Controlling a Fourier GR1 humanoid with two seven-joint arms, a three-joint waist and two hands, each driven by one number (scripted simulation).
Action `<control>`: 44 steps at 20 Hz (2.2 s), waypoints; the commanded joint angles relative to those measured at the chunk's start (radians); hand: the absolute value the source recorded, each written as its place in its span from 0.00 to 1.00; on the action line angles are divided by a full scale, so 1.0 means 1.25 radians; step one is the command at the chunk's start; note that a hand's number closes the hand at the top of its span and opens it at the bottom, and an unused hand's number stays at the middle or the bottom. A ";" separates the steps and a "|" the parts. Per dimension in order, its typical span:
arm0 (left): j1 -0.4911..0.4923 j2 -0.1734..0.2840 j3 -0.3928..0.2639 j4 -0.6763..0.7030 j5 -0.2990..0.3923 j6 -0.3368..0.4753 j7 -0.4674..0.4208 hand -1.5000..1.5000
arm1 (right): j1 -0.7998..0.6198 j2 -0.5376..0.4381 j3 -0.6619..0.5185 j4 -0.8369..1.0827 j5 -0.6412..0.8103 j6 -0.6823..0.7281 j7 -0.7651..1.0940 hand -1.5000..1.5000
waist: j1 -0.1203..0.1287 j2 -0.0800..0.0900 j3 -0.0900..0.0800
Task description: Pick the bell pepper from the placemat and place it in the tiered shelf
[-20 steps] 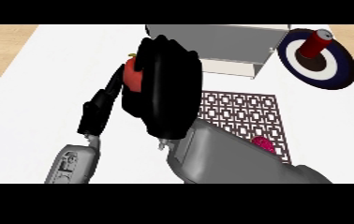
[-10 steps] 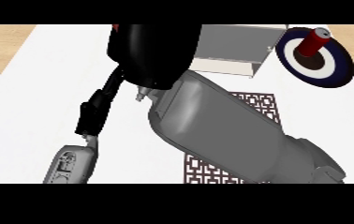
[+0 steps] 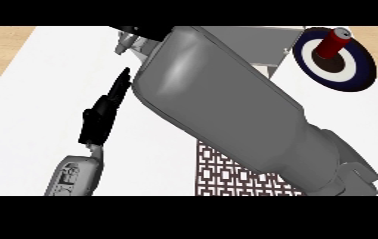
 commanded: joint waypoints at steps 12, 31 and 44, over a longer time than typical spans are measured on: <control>0.015 -0.026 -0.006 0.041 -0.011 0.018 -0.060 0.50 | -0.083 0.010 -0.061 0.246 0.084 -0.051 0.067 1.00 | -0.018 0.009 0.000; -0.012 -0.018 -0.004 -0.008 -0.011 0.013 0.009 0.50 | -0.038 0.004 -0.272 0.410 0.091 -0.463 -0.206 1.00 | -0.011 0.015 0.002; 0.024 0.016 0.017 -0.047 0.006 -0.015 0.016 0.50 | -0.006 -0.049 -0.311 0.527 0.238 -0.422 -0.038 0.00 | -0.020 0.006 0.002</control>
